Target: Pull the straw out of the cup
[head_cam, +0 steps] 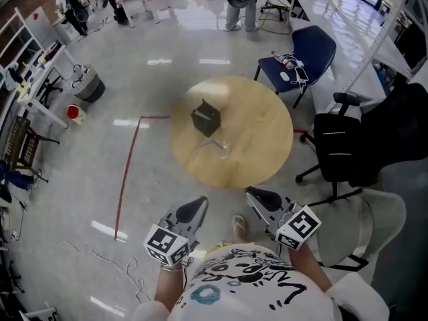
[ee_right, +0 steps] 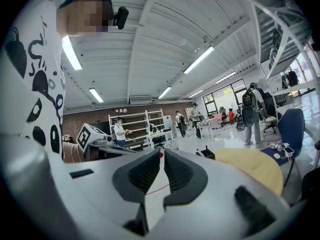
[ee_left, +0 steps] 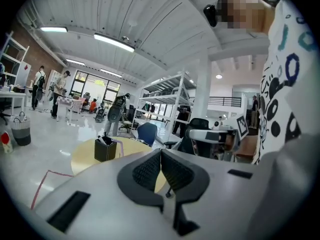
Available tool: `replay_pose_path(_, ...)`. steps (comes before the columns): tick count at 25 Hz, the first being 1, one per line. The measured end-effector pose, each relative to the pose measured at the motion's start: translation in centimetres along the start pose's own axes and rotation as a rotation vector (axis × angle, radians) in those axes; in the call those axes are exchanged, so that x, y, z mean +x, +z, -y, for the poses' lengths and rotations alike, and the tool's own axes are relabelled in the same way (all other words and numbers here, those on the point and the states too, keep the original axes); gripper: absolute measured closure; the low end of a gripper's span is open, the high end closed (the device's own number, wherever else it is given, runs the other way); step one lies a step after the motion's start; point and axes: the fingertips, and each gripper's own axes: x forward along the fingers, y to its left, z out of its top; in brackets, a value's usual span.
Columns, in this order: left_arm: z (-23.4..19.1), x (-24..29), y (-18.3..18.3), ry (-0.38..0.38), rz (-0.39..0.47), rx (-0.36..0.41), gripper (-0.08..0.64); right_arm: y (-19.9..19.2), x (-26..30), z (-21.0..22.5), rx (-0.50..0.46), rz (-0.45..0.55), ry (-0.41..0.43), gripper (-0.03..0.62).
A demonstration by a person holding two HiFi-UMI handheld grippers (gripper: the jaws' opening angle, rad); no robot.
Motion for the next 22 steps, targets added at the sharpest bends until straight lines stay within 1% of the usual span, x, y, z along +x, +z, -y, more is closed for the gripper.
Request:
replay_pose_path(9, 0.1, 3.6, 0.3, 0.048, -0.01, -0.013, 0.545, -0.1, -1.2, 4.3, 0.018, -0.011, 0.021, 0.563)
replay_pose_path(15, -0.3, 5.2, 0.7, 0.084, -0.003, -0.02, 0.545, 0.2, -1.0, 6.0, 0.008, -0.02, 0.058, 0.563)
replay_pose_path(18, -0.1, 6.2, 0.8, 0.085, -0.001, -0.036, 0.545, 0.3, -0.8, 6.8, 0.004, -0.025, 0.07, 0.563)
replay_pose_path(22, 0.2, 7.4, 0.7, 0.083, -0.008, -0.038, 0.545, 0.5, -0.7, 7.7, 0.012, -0.018, 0.084, 0.563)
